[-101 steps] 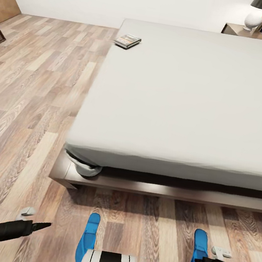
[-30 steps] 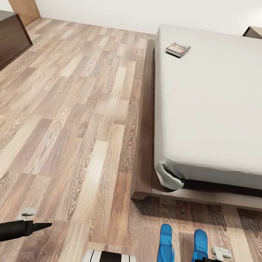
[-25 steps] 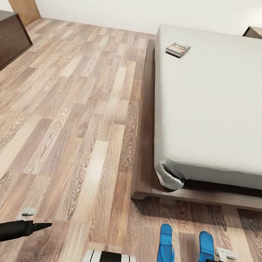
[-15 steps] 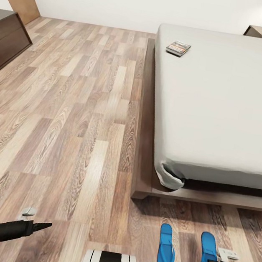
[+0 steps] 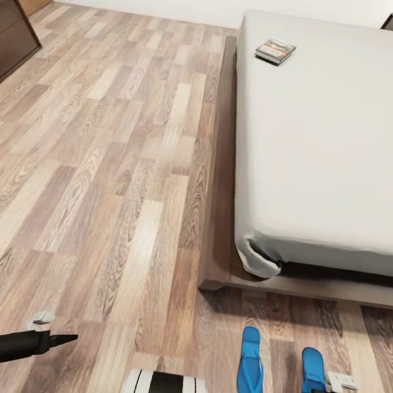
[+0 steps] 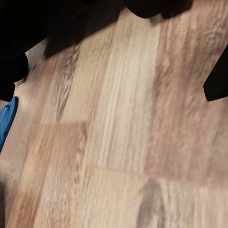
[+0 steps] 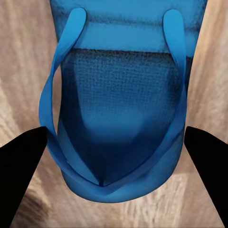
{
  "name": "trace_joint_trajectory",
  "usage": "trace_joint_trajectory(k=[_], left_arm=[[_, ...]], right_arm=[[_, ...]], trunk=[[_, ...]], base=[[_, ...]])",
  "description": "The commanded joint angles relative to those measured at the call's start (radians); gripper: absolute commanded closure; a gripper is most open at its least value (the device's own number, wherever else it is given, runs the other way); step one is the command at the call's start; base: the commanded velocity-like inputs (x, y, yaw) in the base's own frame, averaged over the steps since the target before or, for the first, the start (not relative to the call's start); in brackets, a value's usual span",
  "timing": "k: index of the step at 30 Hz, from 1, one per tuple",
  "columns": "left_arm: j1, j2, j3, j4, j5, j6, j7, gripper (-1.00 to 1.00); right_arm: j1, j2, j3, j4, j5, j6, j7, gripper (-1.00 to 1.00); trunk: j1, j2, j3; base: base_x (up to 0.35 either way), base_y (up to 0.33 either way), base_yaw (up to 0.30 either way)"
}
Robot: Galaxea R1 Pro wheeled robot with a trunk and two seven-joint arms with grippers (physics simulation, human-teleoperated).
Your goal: In the bedroom, move the book from the bed onto either nightstand, and place the two sandals side by side next to the bed.
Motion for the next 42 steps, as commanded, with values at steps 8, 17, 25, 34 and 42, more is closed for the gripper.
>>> trace_joint_trajectory(k=[8,17,25,34,42], left_arm=[[-0.001,-0.001,0.009,-0.001,-0.009,0.01,-0.007,-1.0],[-0.001,-0.001,0.008,-0.001,-0.01,0.01,-0.006,-1.0],[-0.001,-0.003,0.007,-0.001,-0.011,0.01,-0.007,-1.0],[-0.001,-0.002,0.009,-0.001,-0.01,0.01,-0.007,-1.0],[-0.001,-0.002,0.009,-0.001,-0.011,0.01,-0.007,-1.0]], right_arm=[[0.0,0.002,0.002,-0.043,-0.01,-0.042,-0.001,1.0],[0.001,0.005,0.003,-0.052,-0.01,-0.069,-0.002,1.0],[0.001,0.006,0.003,-0.052,-0.01,-0.069,-0.002,1.0],[0.001,0.006,0.003,-0.052,-0.01,-0.069,-0.002,1.0],[0.001,0.006,0.003,-0.053,-0.01,-0.069,-0.002,1.0]], trunk=[[0.0,-0.001,-0.005],[0.0,-0.001,-0.005],[0.003,-0.002,-0.028],[0.004,-0.003,-0.039],[0.004,-0.003,-0.039]], base=[[0.0,0.0,0.0],[0.0,0.0,0.0],[0.0,0.0,0.0],[0.0,0.0,0.0],[0.022,0.122,0.0]])
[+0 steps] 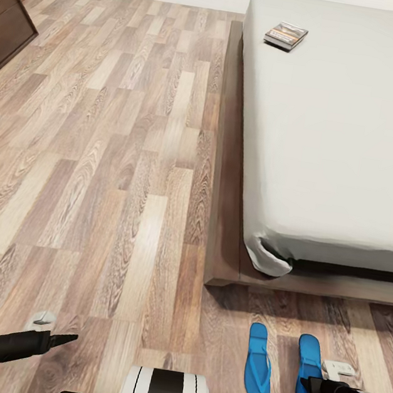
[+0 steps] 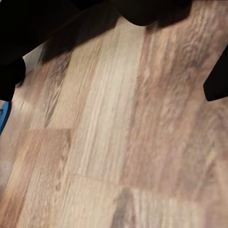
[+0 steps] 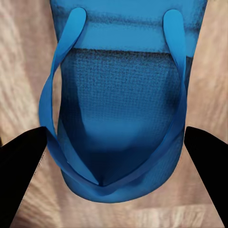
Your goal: In the bedroom, move the book from the bed onto either nightstand, and place the two sandals side by side next to the bed.
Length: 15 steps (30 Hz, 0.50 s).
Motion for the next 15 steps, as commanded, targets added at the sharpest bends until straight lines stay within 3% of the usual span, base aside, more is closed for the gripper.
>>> trace_joint_trajectory(k=[1,15], left_arm=[[-0.001,-0.001,0.008,-0.001,-0.009,0.01,-0.007,-1.0],[-0.001,-0.001,0.008,-0.001,-0.009,0.01,-0.006,-1.0]], right_arm=[[0.0,0.0,-0.002,-0.001,-0.01,0.007,0.001,1.0],[0.0,0.0,-0.002,-0.002,-0.01,0.007,0.001,1.0]], trunk=[[0.0,0.0,-0.001],[0.0,0.0,-0.001]], base=[[0.007,0.039,0.0],[0.027,0.067,0.0]])
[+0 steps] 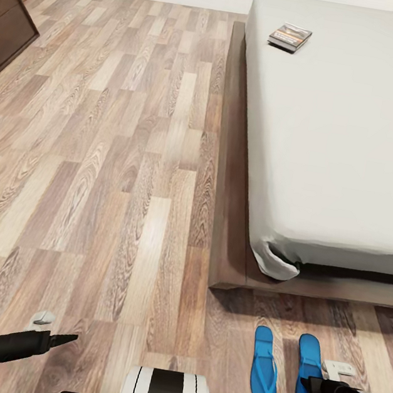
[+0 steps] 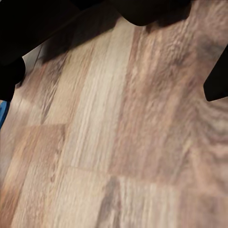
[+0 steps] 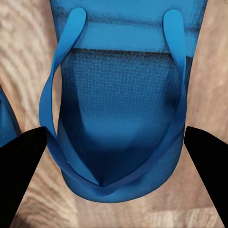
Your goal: In the bedroom, move the book from the bed onto either nightstand, and place the two sandals side by side next to the bed.
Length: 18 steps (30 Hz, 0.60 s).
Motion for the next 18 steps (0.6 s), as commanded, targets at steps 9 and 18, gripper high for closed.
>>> trace_joint_trajectory(k=[9,18], left_arm=[[-0.001,-0.001,0.008,-0.001,-0.009,0.01,-0.007,-1.0],[-0.001,-0.002,0.008,-0.001,-0.01,0.01,-0.009,-1.0]], right_arm=[[0.0,0.0,-0.002,-0.002,-0.01,0.007,0.001,1.0],[0.0,-0.001,-0.002,-0.002,-0.01,0.007,0.001,1.0]], trunk=[[0.0,0.0,-0.001],[0.002,-0.001,-0.016]], base=[[0.024,0.055,0.0],[0.002,0.006,0.0]])
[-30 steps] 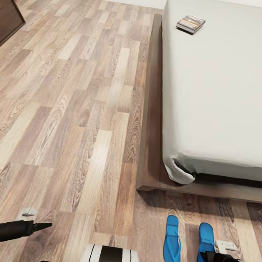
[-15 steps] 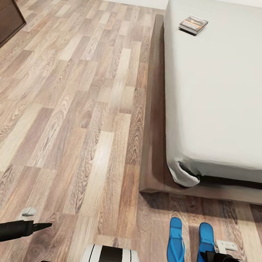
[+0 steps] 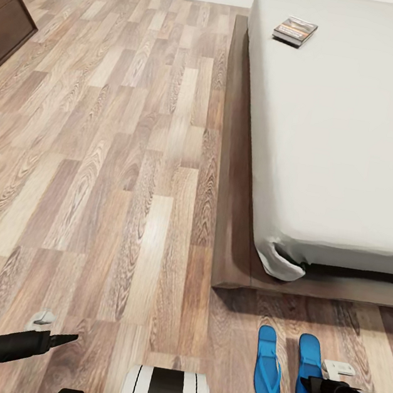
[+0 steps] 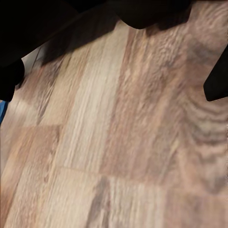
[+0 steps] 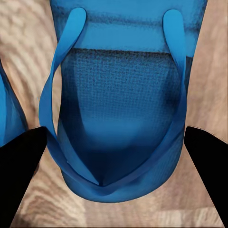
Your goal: In the bedroom, move the book from the bed onto either nightstand, and place the two sandals side by side next to the bed.
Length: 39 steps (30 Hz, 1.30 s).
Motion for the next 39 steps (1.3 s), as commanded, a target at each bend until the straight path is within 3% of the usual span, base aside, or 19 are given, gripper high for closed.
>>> trace_joint_trajectory(k=[1,15,23,27,30,39], left_arm=[[-0.001,-0.001,0.008,-0.001,-0.01,0.01,-0.007,-1.0],[-0.001,-0.001,0.007,-0.001,-0.01,0.01,-0.007,-1.0],[-0.001,0.0,0.008,-0.001,-0.01,0.01,-0.007,-1.0],[-0.001,-0.001,0.007,-0.001,-0.01,0.01,-0.007,-1.0],[-0.001,-0.001,0.007,-0.001,-0.01,0.01,-0.007,-1.0],[-0.001,-0.001,0.006,-0.001,-0.01,0.01,-0.007,-1.0]], right_arm=[[0.0,0.0,-0.002,-0.001,-0.01,0.007,0.001,1.0],[0.0,-0.001,-0.002,-0.001,-0.01,0.007,0.001,1.0],[0.0,-0.001,-0.003,-0.006,-0.01,0.003,0.001,1.0],[0.001,-0.001,-0.003,-0.007,-0.01,-0.095,0.005,1.0],[0.001,-0.001,-0.003,-0.006,-0.01,-0.127,0.006,1.0],[0.0,-0.001,-0.003,-0.004,-0.012,-0.134,0.006,1.0]], trunk=[[0.0,-0.001,-0.005],[0.007,-0.004,-0.059],[0.007,-0.004,-0.059],[0.007,-0.004,-0.059],[0.007,-0.004,-0.059],[0.007,-0.004,-0.059]], base=[[0.0,0.0,0.0],[0.0,0.0,0.0],[0.0,0.0,0.0],[0.0,0.0,0.0],[0.0,0.0,0.0],[0.0,0.0,0.0]])
